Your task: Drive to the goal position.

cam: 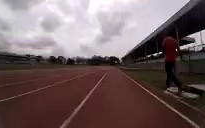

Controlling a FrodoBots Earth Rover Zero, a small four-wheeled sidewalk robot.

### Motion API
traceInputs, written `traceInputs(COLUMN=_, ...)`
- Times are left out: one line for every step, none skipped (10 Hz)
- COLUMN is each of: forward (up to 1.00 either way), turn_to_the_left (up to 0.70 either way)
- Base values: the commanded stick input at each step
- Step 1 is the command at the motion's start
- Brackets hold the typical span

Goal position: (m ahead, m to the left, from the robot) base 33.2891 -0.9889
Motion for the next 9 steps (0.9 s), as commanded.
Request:
traceInputs(forward=0.7, turn_to_the_left=-0.01)
traceInputs(forward=0.7, turn_to_the_left=-0.03)
traceInputs(forward=0.7, turn_to_the_left=-0.09)
traceInputs(forward=0.7, turn_to_the_left=-0.08)
traceInputs(forward=0.7, turn_to_the_left=-0.05)
traceInputs(forward=0.7, turn_to_the_left=-0.02)
traceInputs(forward=0.7, turn_to_the_left=-0.1)
traceInputs(forward=0.7, turn_to_the_left=-0.08)
traceInputs(forward=0.7, turn_to_the_left=-0.03)
